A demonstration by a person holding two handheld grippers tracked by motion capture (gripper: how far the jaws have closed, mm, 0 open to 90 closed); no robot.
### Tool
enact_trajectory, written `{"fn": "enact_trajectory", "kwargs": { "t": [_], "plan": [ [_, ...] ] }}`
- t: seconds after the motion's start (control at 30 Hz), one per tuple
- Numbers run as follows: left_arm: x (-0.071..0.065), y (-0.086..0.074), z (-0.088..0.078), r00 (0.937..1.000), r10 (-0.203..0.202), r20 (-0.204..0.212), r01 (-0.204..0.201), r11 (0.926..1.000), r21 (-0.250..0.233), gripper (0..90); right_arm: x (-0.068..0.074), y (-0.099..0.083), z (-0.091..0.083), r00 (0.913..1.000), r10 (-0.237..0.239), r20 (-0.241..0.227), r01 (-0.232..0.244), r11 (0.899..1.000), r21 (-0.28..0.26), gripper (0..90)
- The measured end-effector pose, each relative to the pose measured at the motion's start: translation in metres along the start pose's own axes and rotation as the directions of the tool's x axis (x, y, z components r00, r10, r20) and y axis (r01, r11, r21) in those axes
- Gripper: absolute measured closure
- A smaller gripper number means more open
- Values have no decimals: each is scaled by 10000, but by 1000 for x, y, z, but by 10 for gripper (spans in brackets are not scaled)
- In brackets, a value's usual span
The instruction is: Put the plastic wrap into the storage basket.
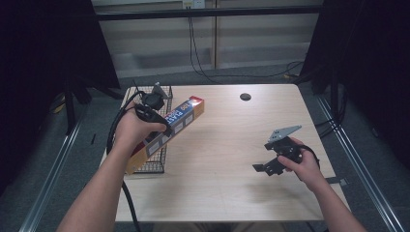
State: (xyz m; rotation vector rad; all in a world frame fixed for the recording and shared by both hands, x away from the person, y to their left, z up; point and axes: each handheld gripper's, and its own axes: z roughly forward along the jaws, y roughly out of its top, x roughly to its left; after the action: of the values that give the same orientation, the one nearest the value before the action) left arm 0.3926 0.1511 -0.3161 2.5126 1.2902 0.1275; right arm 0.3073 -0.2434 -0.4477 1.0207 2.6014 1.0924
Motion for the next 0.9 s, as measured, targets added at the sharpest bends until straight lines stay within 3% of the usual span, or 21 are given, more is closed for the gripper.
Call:
{"fn": "enact_trajectory", "kwargs": {
  "t": [0.17,0.23,0.27,0.5,0.57,0.6,0.9],
  "plan": [
    [5,-4,-1,9986,-513,-84,513,9987,-32,439,0,1,0,10000,-3,29,3,10000,34,19],
    [6,-5,-2,9985,-523,-154,524,9986,53,439,-1,1,0,10000,-40,39,40,10000,44,19],
    [7,-6,-2,9971,-740,-167,739,9973,-49,439,-1,1,0,10000,-59,62,59,10000,59,19],
    [13,-8,-6,9935,-1098,-291,1093,9939,-165,439,-1,0,-1,10000,2,88,-3,10000,55,19],
    [15,-9,-7,9939,-1045,-364,1037,9943,-243,439,-2,1,-1,9999,-2,105,2,10000,12,19],
    [16,-10,-7,9908,-1296,-383,1285,9912,-315,439,-2,1,-2,9999,15,110,-15,10000,5,19],
    [27,-17,-7,9792,-1901,-703,1882,9816,-334,439,-3,1,-3,10000,70,68,-69,9999,-94,20]
  ]
}}
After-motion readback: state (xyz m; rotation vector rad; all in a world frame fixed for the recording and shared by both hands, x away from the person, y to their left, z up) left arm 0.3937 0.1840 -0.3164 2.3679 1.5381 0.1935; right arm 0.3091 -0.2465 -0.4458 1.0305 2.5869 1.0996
